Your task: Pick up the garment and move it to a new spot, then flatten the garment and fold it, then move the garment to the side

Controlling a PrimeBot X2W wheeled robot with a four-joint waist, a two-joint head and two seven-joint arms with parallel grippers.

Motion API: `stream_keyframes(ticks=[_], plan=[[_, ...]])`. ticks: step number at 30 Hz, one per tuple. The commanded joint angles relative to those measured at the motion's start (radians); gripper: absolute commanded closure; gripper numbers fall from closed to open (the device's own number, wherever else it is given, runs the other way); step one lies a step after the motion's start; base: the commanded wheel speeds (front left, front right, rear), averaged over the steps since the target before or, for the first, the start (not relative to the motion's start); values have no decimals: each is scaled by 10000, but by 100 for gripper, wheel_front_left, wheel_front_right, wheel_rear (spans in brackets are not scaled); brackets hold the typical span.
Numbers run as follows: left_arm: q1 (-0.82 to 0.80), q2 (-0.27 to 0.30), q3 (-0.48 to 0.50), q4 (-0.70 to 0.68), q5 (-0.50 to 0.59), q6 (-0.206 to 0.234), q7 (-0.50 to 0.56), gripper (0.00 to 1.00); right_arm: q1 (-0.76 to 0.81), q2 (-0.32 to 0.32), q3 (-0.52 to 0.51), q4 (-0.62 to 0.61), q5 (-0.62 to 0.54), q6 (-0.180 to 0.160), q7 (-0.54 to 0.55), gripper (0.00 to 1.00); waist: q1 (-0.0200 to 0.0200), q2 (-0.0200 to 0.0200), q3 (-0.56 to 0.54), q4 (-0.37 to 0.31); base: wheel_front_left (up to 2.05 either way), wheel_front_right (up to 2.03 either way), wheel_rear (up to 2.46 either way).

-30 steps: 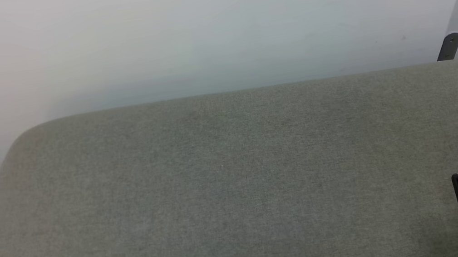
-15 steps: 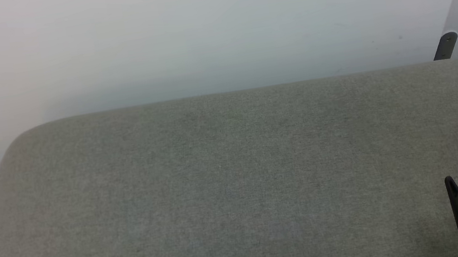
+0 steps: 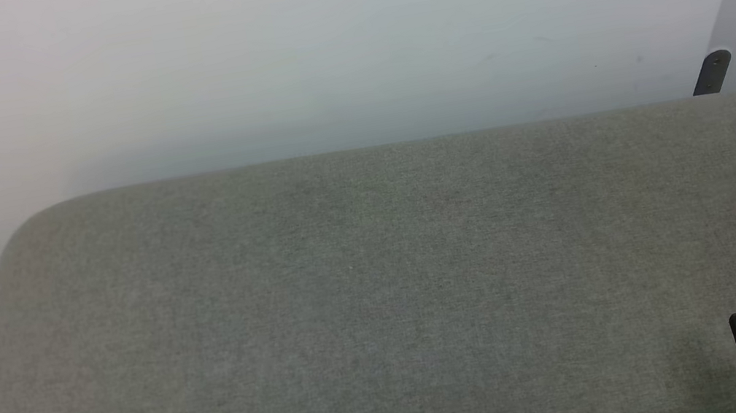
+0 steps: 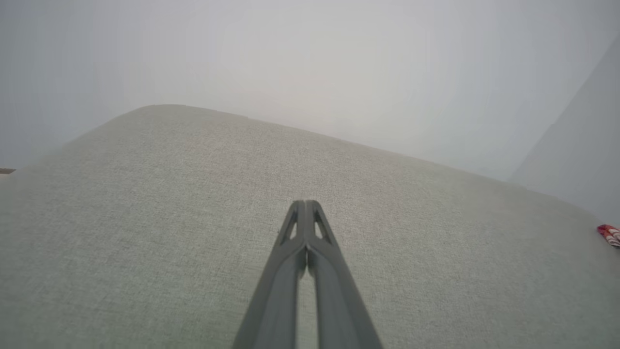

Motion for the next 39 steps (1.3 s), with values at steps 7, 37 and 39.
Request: stream_keyframes(ticks=[7,37,39], plan=[[-515,14,39,79,-1627,1,382,100,-417,63,-104,-3,1578,-1,289,100,1,0,31,-29,0,0,0],[-1618,-183,113,673,-5772,-12,1481,100,-1098,402,-299,416,5637,-3,1090,100,0,0,141,-135,0,0,0],[-1677,-197,121,704,-6006,-12,1550,100,-1145,421,-311,441,5863,-3,1136,100,0,0,149,-142,0,0,0]])
